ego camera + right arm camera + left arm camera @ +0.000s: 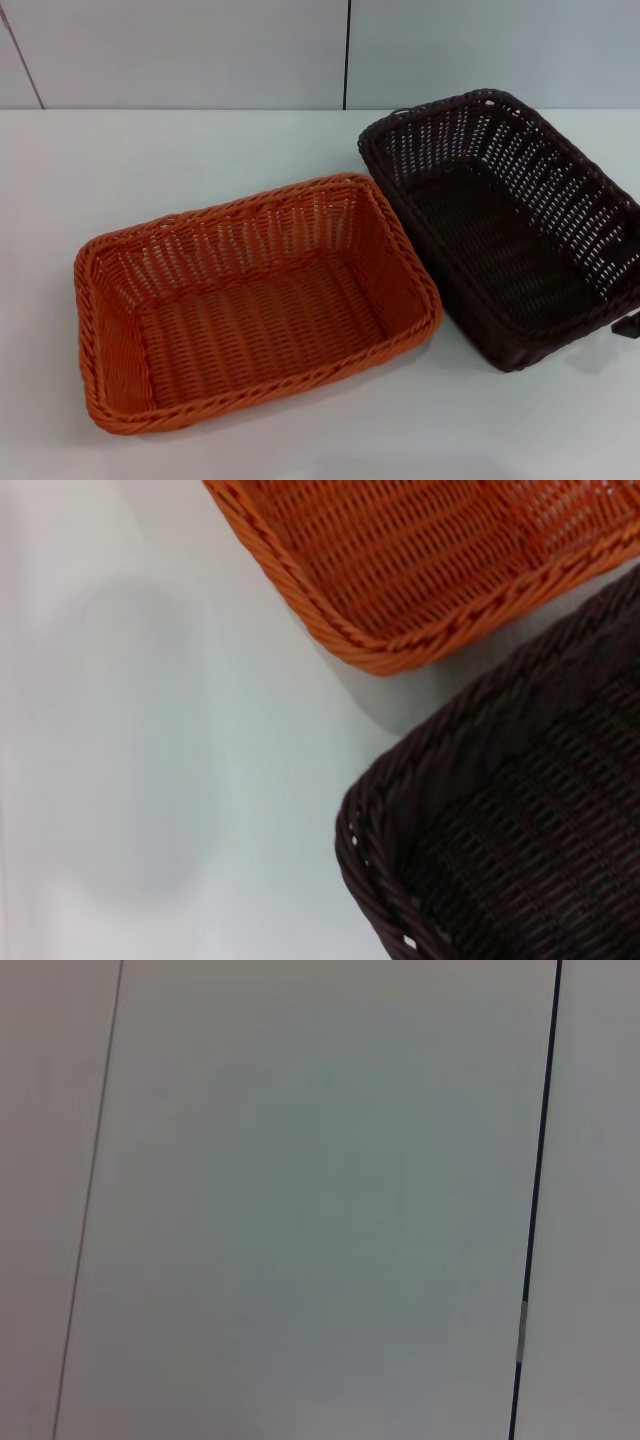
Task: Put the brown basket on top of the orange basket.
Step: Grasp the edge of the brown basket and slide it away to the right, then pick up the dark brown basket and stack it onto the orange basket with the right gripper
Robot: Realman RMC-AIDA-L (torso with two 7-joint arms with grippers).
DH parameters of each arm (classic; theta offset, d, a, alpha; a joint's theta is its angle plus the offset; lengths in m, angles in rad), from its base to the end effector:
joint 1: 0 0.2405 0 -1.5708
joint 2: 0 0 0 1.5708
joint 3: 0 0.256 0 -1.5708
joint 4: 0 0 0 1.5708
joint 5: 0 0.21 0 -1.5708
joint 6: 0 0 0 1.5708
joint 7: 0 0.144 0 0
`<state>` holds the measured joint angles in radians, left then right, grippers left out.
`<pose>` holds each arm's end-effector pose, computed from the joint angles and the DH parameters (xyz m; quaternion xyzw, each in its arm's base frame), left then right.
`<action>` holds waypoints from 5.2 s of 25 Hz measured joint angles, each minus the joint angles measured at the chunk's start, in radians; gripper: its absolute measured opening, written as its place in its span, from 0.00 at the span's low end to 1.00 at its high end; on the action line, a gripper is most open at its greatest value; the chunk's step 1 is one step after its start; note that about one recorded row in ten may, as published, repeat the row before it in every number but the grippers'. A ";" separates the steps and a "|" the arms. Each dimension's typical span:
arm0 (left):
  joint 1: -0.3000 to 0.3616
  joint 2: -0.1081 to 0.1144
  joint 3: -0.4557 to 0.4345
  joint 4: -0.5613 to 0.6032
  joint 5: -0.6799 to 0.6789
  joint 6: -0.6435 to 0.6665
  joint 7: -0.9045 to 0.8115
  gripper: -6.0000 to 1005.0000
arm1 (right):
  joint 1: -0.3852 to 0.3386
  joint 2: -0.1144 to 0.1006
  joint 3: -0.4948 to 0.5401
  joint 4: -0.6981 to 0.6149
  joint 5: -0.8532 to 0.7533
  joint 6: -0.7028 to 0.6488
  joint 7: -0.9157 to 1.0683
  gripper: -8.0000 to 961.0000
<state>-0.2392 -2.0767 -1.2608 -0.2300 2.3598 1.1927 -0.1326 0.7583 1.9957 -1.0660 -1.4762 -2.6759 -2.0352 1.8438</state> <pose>-0.3961 0.2756 0.0406 -0.5279 -0.3101 -0.2856 0.7373 0.1585 0.3502 0.0950 -0.9635 0.0417 -0.2553 0.0683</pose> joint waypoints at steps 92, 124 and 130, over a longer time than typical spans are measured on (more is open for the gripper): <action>0.007 0.006 -0.009 -0.001 -0.004 0.058 -0.005 0.77 | -0.087 0.075 -0.206 -0.127 -0.192 0.210 -0.118 0.16; 0.013 0.007 -0.038 0.005 -0.005 0.055 -0.010 0.77 | -0.098 0.074 -0.318 -0.562 0.045 0.226 -0.453 0.16; 0.014 0.008 -0.049 0.008 -0.005 0.054 -0.006 0.77 | -0.090 0.067 -0.293 -0.538 0.158 0.222 -0.603 0.16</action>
<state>-0.2255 -2.0690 -1.3101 -0.2223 2.3547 1.2470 -0.1390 0.6678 2.0625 -1.3592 -2.0146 -2.5178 -1.8136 1.2410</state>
